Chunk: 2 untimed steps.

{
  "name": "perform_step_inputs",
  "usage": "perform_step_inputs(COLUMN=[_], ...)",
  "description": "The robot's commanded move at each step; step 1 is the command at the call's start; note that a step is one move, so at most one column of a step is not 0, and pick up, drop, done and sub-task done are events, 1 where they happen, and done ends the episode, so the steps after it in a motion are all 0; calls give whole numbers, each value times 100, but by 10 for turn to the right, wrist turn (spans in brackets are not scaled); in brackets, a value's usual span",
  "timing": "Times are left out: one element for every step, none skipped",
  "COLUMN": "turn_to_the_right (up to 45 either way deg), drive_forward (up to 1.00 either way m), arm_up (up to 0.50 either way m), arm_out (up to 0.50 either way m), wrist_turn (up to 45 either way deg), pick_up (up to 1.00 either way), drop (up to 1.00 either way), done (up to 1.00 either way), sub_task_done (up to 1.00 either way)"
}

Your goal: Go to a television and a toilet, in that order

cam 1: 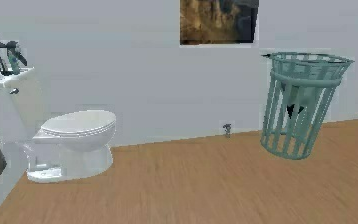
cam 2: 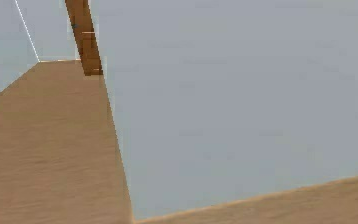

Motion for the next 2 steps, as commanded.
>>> perform_step_inputs(turn_to_the_right=[-30,0], drive_forward=[0,100], arm_up=[0,0], arm_out=[0,0], wrist_turn=[0,0], pick_up=[0,0], drop=[0,0], done=[0,0], sub_task_done=[0,0])
